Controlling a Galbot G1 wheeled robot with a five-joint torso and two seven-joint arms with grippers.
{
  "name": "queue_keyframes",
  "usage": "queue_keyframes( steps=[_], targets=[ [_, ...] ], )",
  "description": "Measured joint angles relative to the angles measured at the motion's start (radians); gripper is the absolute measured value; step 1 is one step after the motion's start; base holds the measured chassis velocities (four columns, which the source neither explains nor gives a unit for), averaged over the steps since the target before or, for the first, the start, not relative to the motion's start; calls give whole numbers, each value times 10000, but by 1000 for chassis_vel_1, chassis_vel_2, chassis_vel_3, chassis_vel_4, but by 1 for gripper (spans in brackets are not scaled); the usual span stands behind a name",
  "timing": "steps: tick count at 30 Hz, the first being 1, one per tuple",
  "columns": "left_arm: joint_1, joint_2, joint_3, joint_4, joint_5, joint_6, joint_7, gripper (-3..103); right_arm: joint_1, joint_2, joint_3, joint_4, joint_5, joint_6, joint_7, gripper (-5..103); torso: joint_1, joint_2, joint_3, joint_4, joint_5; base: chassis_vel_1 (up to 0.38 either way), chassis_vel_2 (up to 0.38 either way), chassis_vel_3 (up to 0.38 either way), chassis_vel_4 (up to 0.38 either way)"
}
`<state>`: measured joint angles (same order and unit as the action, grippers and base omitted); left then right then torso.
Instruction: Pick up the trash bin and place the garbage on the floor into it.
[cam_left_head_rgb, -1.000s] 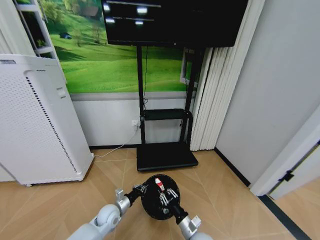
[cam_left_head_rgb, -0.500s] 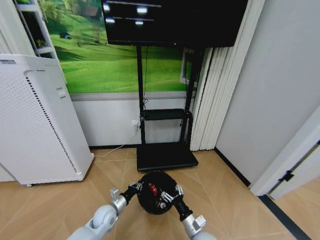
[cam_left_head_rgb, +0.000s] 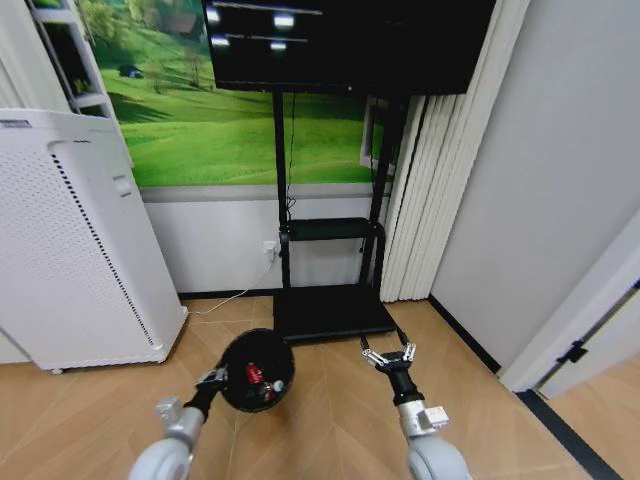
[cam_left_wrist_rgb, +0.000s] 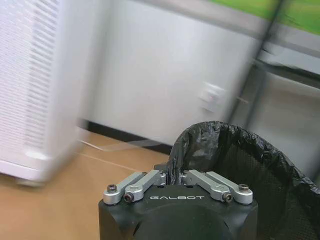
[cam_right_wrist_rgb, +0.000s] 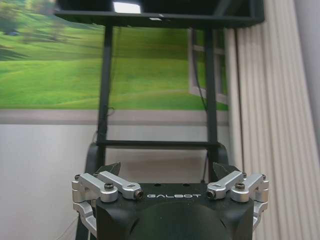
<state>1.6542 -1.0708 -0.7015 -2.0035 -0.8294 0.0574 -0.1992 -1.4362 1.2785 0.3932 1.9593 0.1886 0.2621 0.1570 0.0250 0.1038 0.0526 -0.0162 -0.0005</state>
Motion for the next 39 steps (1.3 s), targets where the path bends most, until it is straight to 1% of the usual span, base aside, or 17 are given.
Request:
queue_keyframes(
  steps=[1, 2, 4, 5, 8, 9, 10, 13, 16, 17, 19, 20, 23, 24, 29, 32, 39],
  targets=[
    [0, 0, 0, 0, 0, 0, 0, 7, 0, 0, 0, 0, 0, 0, 0, 100, 0, 0, 0, 0, 0, 0, 0, 0, 0],
    [433, -47, -592, -129, -118, 3, -26, 7, 23, 34, -16, 6, 146, -132, 83, 100, -1, 1, -1, 3, 15, 0, 0, 0, 0],
    [1484, -185, -1832, -401, -564, 182, -106, 7, 40, 162, 17, -57, 183, -10, 161, 100, 0, 1, 0, 4, -5, 0, 0, 0, 0],
    [1484, -185, -1832, -401, -564, 182, -106, 7, 40, 162, 17, -57, 183, -10, 161, 100, 0, 1, 0, 4, -5, 0, 0, 0, 0],
    [2828, -655, -3529, -881, -1515, 723, -423, 7, 137, 280, 60, -282, 82, 235, 267, 100, -1, 1, -1, 1, 8, 0, 0, 0, 0],
    [2828, -655, -3529, -881, -1515, 723, -423, 7, 137, 280, 60, -282, 82, 235, 267, 100, -1, 1, -1, 1, 8, 0, 0, 0, 0],
    [3290, -935, -4142, -982, -1824, 909, -525, 7, 203, 286, 65, -326, 82, 191, 288, 100, -1, 1, -1, 1, 2, 0, 0, 0, 0],
    [3697, -1211, -4624, -968, -1901, 966, -504, 7, 265, 286, 65, -396, 63, 138, 288, 100, 0, 2, -1, 2, 5, 0, 0, 0, 0],
    [4419, -1602, -5330, -600, -1921, 884, -221, 7, 375, 279, 33, -518, 55, 110, 233, 100, -1, 1, 0, 1, 5, 0, 0, 0, 0],
    [4419, -1602, -5330, -600, -1921, 884, -221, 7, 375, 279, 33, -518, 55, 110, 233, 100, -1, 1, 0, 1, 5, 0, 0, 0, 0],
    [4550, -1618, -5657, 151, -1658, 290, 458, 7, 414, 285, 12, -566, 62, 110, 187, 100, -1, 1, 0, 3, 3, 0, 0, 0, 0],
    [4550, -1618, -5657, 151, -1658, 290, 458, 7, 414, 285, 12, -566, 62, 110, 187, 100, -1, 1, 0, 3, 3, 0, 0, 0, 0],
    [4043, -1295, -5705, 1466, -1542, -474, 1381, 7, 363, 278, -32, -587, 84, 113, 179, 100, -1, 1, 0, -1, 1, 0, 0, 0, 0],
    [3887, -1221, -5652, 1741, -1490, -584, 1497, 7, 329, 262, -34, -573, 95, 114, 180, 100, -1, 1, 0, -6, -1, 0, 0, 0, 0],
    [3495, -1063, -5410, 2570, -1331, -673, 1676, 7, 226, 100, 90, -445, 268, 153, 188, 100, -1, 1, 1, -5, 2, 0, 0, 0, 0],
    [3169, -1123, -4921, 3266, -912, -809, 1698, 7, 218, -64, 274, -434, 370, 198, 227, 100, -1, -1, 1, -1, 2, 0, 0, 0, 0],
    [3066, -1376, -4511, 3507, -687, -958, 1831, 7, 274, -107, 304, -492, 258, 200, 414, 100, -1, -1, 1, 2, 9, 0, 0, 0, 0]
  ],
)
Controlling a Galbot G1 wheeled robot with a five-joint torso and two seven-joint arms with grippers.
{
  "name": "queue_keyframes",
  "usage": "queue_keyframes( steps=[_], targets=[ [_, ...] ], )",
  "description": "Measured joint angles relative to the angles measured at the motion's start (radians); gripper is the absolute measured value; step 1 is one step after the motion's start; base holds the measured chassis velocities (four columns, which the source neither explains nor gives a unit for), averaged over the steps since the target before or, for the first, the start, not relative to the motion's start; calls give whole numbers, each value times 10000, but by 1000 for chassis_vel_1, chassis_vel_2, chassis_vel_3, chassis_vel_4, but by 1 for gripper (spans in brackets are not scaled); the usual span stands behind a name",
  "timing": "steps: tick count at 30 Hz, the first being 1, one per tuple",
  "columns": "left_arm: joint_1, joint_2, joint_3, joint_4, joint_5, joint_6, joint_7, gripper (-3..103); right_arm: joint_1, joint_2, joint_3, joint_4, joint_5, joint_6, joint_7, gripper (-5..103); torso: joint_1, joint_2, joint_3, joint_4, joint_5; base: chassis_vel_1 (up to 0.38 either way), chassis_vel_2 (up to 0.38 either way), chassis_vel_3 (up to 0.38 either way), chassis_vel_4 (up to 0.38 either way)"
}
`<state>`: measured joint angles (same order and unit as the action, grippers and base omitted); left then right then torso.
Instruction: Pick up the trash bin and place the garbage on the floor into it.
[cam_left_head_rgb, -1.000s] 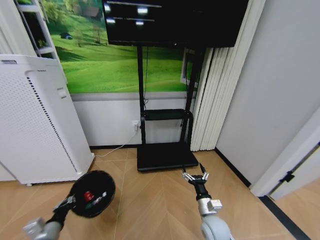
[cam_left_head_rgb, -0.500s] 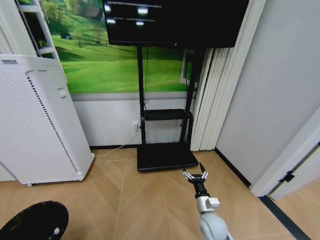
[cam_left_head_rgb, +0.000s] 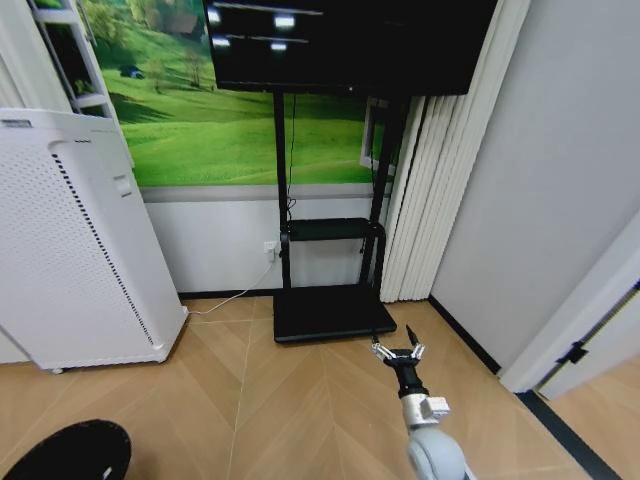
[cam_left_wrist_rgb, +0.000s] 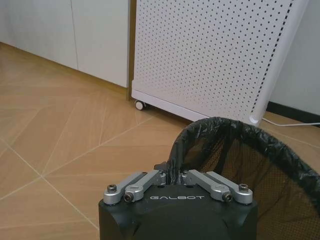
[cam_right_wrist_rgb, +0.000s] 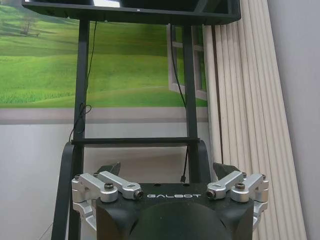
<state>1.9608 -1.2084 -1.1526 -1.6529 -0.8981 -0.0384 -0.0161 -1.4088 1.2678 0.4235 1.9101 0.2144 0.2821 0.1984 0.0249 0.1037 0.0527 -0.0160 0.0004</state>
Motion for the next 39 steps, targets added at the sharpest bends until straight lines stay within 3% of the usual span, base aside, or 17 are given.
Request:
queue_keyframes(
  steps=[4, 9, 19, 35, 38, 39],
  targets=[
    [-282, 29, 164, 334, -29, 102, -37, 7, -12, 26, -79, -54, -48, -1, 58, 100, 0, 0, 0, -4, -2, 0, 0, 0, 0],
    [71, -70, -18, -146, -444, 602, -329, 7, 151, -75, -107, -140, 25, -48, 77, 100, 1, 0, 0, -4, -9, 0, 0, 0, 0],
    [653, -300, -566, -547, -761, 569, -388, 7, 434, -20, -238, -356, 108, -71, 75, 100, 1, 0, 0, 0, -3, 0, 0, 0, 0],
    [307, -152, -419, -276, -543, 644, -491, 4, 353, -57, -170, -432, 213, 55, 62, 100, 2, 0, 0, -3, -6, 0, 0, 0, 0],
    [388, -77, -531, -273, -487, 558, -500, 19, 418, -52, -129, -529, 221, 93, 81, 100, 2, 0, 0, -2, -3, 0, 0, 0, 0],
    [394, -63, -547, -256, -484, 530, -493, 19, 431, -46, -127, -551, 211, 66, 109, 100, 1, 0, 0, -1, -4, 0, 0, 0, 0]
  ],
)
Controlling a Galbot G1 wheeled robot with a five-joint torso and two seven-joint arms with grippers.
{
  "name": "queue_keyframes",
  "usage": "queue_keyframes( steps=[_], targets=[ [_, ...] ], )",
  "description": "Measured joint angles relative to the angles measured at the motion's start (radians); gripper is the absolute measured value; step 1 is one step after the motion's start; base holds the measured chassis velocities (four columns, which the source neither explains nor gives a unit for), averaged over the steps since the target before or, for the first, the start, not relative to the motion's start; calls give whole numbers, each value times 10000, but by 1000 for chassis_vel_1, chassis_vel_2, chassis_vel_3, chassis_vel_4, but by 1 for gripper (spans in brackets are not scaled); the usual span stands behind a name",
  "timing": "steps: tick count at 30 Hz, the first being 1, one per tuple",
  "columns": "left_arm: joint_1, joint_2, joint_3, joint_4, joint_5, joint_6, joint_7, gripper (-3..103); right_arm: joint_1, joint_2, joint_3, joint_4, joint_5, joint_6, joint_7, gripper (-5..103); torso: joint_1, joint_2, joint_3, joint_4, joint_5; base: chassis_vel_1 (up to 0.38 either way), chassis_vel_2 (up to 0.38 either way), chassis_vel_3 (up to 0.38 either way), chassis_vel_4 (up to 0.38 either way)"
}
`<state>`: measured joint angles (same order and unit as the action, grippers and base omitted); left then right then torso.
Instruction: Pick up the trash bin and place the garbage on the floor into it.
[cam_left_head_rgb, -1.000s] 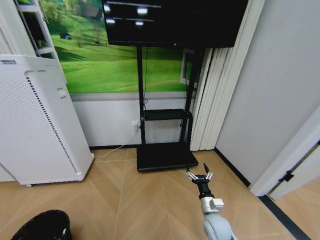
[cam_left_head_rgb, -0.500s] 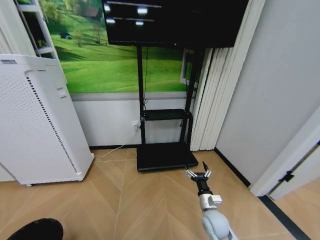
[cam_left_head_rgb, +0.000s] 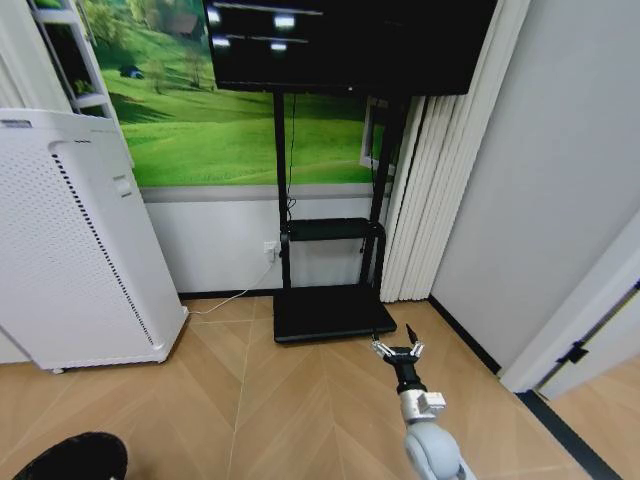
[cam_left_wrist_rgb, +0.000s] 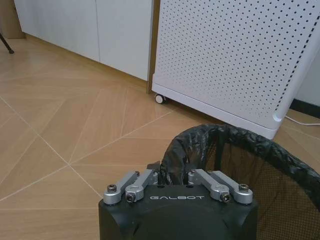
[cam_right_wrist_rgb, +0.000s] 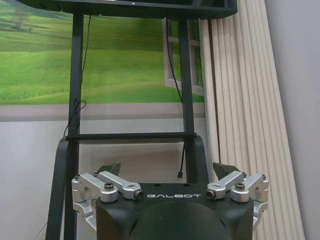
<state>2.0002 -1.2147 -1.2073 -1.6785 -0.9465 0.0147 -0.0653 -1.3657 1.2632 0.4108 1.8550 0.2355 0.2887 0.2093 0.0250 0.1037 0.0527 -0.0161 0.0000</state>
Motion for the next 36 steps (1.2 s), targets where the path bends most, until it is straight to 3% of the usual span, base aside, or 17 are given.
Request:
queue_keyframes(
  steps=[1, 3, 7, 11, 13, 14, 16, 19, 20, 23, 26, 29, 30, 33, 34, 36],
  targets=[
    [0, 0, 0, 0, 0, 0, 0, 19, 0, 0, 0, 0, 0, 0, 0, 100, 0, 0, 0, 0, 0, 0, 0, 0, 0],
    [5, 116, -97, 132, 19, -175, 160, 35, 32, 48, 6, -118, -31, -72, 123, 100, 0, 0, 0, 0, -1, 0, 0, 0, 0],
    [53, 227, -204, 149, 60, -231, 283, 41, 16, 92, 3, -201, -114, -78, 167, 100, 0, 0, 0, -2, 0, 0, 0, 0, 0],
    [174, 274, -384, 38, -7, -226, 333, 62, -12, 201, -8, -339, -200, -70, 247, 100, 0, 0, 0, -2, -1, 0, 0, 0, 0],
    [211, 273, -418, 6, -21, -221, 343, 62, -12, 209, -8, -358, -204, -69, 259, 100, 0, 0, 0, -2, -2, 0, 0, 0, 0],
    [360, 254, -547, -119, -73, -205, 436, 73, -10, 214, -4, -391, -205, -69, 285, 100, 0, 0, 0, -2, -1, 0, 0, 0, 0],
    [494, 235, -638, -233, -100, -208, 550, 73, 1, 213, 8, -426, -205, -69, 312, 100, 0, 0, 0, -2, 0, 0, 0, 0, 0],
    [1142, 108, -1080, -966, 328, -789, 1622, 89, 21, 209, 59, -494, -290, -113, 449, 100, 0, 0, 0, 2, 3, 0, 0, 0, 0],
    [1142, 108, -1080, -966, 328, -789, 1622, 89, 21, 209, 59, -494, -290, -113, 449, 100, 0, 0, 0, 2, 3, 0, 0, 0, 0],
    [1237, -1, -1653, -1992, 1382, -1613, 2993, 99, -228, 197, 64, -298, -461, -386, 539, 100, 0, 0, 0, 2, 1, 0, 0, 0, 0],
    [1014, -1, -1807, -2749, 1750, -1682, 3278, 100, -563, 199, 71, 61, -483, -582, 646, 100, 0, 0, 1, -2, 3, 0, 0, 0, 0],
    [429, 111, -1619, -4293, 2130, -1215, 3179, 100, -1300, 250, 382, 864, -486, -778, 823, 100, 0, 0, 0, 0, 0, 0, 0, 0, 0],
    [429, 111, -1619, -4293, 2130, -1215, 3179, 100, -1300, 250, 382, 864, -486, -778, 823, 100, 0, 0, 0, 0, 0, 0, 0, 0, 0],
    [-197, 436, -881, -6137, 2250, -247, 2235, 100, -2602, 358, 1126, 2057, -574, -767, 899, 100, 0, 0, 0, -6, 4, 0, 0, 0, 0],
    [-197, 436, -881, -6137, 2250, -247, 2235, 100, -2602, 358, 1126, 2057, -574, -767, 899, 100, 0, 0, 0, -6, 4, 0, 0, 0, 0],
    [-542, 613, -168, -7079, 2549, 412, 1591, 100, -3513, 565, 1725, 2842, -854, -526, 853, 100, 0, 0, 0, -8, 2, 0, 0, 0, 0]
  ],
)
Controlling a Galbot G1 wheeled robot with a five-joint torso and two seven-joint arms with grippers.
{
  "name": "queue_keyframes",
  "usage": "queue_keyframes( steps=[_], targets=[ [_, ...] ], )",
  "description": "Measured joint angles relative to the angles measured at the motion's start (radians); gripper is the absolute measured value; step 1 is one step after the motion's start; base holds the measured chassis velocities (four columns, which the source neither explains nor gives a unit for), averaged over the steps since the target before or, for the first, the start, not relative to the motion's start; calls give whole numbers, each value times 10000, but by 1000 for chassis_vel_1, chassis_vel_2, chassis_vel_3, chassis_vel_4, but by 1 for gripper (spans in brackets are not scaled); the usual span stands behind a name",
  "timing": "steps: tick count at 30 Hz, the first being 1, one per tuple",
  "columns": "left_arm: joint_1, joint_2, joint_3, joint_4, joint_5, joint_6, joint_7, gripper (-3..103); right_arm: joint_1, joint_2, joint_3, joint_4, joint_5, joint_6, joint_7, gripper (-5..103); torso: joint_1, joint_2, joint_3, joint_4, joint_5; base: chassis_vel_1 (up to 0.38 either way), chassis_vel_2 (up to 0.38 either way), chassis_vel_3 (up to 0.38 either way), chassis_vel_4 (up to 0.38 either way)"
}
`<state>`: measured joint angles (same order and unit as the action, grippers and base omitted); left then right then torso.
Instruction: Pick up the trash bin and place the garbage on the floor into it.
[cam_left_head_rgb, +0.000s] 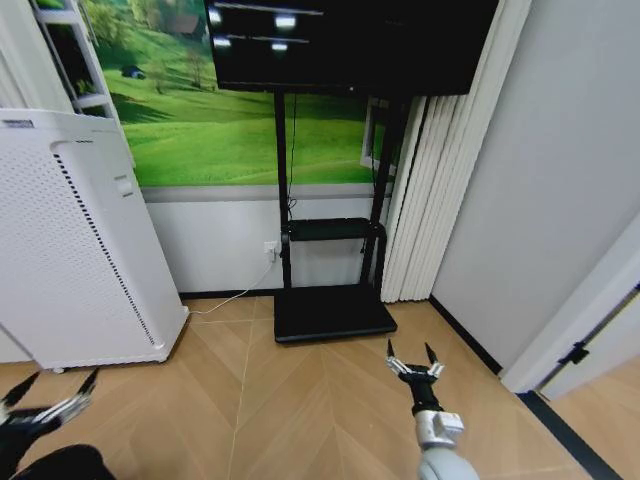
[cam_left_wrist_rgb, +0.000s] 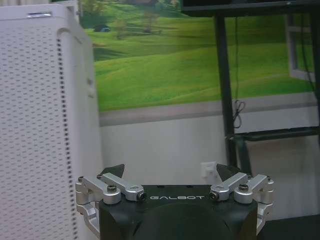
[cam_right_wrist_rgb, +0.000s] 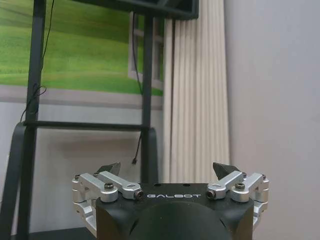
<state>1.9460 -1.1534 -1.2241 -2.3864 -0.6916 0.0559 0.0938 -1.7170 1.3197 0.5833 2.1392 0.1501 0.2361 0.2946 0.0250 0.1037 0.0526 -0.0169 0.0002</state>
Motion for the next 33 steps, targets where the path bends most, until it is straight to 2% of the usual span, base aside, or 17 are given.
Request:
queue_keyframes(
  steps=[1, 4, 5, 7, 10, 12, 13, 15, 18, 23, 25, 27, 28, 30, 33],
  targets=[
    [0, 0, 0, 0, 0, 0, 0, 100, 0, 0, 0, 0, 0, 0, 0, 100, 0, 0, 0, 0, 0, 0, 0, 0, 0],
    [-195, -160, 1487, -912, 1007, 474, -494, 100, -1031, 373, 566, 954, -417, 146, -331, 100, 0, 0, 0, 3, -2, 0, 0, 0, 0],
    [-195, -160, 1487, -912, 1007, 474, -494, 100, -1031, 373, 566, 954, -417, 146, -331, 100, 0, 0, 0, 3, -2, 0, 0, 0, 0],
    [-196, -606, 2571, -1200, 1957, 721, -634, 100, -1422, 596, 573, 1335, -589, 242, -387, 100, 0, 0, 0, 6, 1, 0, 0, 0, 0],
    [-143, -1019, 3180, -1260, 2514, 858, -808, 100, -1606, 730, 567, 1538, -729, 366, -411, 100, -1, 1, -1, 8, 0, 0, 0, 0, 0],
    [-127, -1072, 3229, -1260, 2530, 910, -901, 100, -1626, 731, 582, 1554, -731, 383, -413, 100, 0, 0, 0, 9, 1, 0, 0, 0, 0],
    [-126, -1116, 3233, -1254, 2381, 1073, -1228, 100, -1652, 675, 661, 1545, -708, 429, -415, 100, 0, 1, -1, 7, 0, 44, 55, -27, -30],
    [-163, -1110, 3162, -1248, 2222, 1150, -1365, 100, -1652, 631, 698, 1503, -688, 441, -415, 100, 0, 1, 0, 10, -1, 44, 68, -53, -30],
    [-383, -972, 2679, -1219, 1460, 1415, -1759, 100, -1550, 403, 795, 1198, -638, 447, -425, 100, -1, 1, 0, 7, -1, 111, 98, -105, -88],
    [-491, -1005, 2413, -1188, 1454, 1499, -1821, 100, -1047, 289, 592, 791, -648, 551, -375, 100, -2, 1, 0, 4, -3, 149, 167, -175, -171],
    [-354, -1212, 2307, -1180, 1485, 1557, -1789, 100, -851, 171, 462, 670, -537, 560, -268, 100, 0, 0, 2, 6, 0, 214, 193, -219, -204],
    [93, -1703, 2227, -1168, 1669, 1619, -1742, 100, -595, -141, 361, 575, -236, 564, -166, 100, -1, 0, 1, 10, -5, 235, 258, -228, -258],
    [93, -1703, 2227, -1168, 1669, 1619, -1742, 100, -595, -141, 361, 575, -236, 564, -166, 100, -1, 0, 1, 10, -5, 240, 279, -228, -264],
    [450, -2030, 2193, -1159, 1879, 1476, -1622, 100, -372, -446, 392, 488, 51, 569, -186, 100, -1, 1, 0, 8, -5, 261, 265, -268, -264],
    [527, -2011, 2155, -1155, 1796, 1475, -1691, 100, -288, -556, 394, 488, 146, 561, -167, 100, 1, 0, 3, 10, 0, 286, 279, -264, -282]
  ],
)
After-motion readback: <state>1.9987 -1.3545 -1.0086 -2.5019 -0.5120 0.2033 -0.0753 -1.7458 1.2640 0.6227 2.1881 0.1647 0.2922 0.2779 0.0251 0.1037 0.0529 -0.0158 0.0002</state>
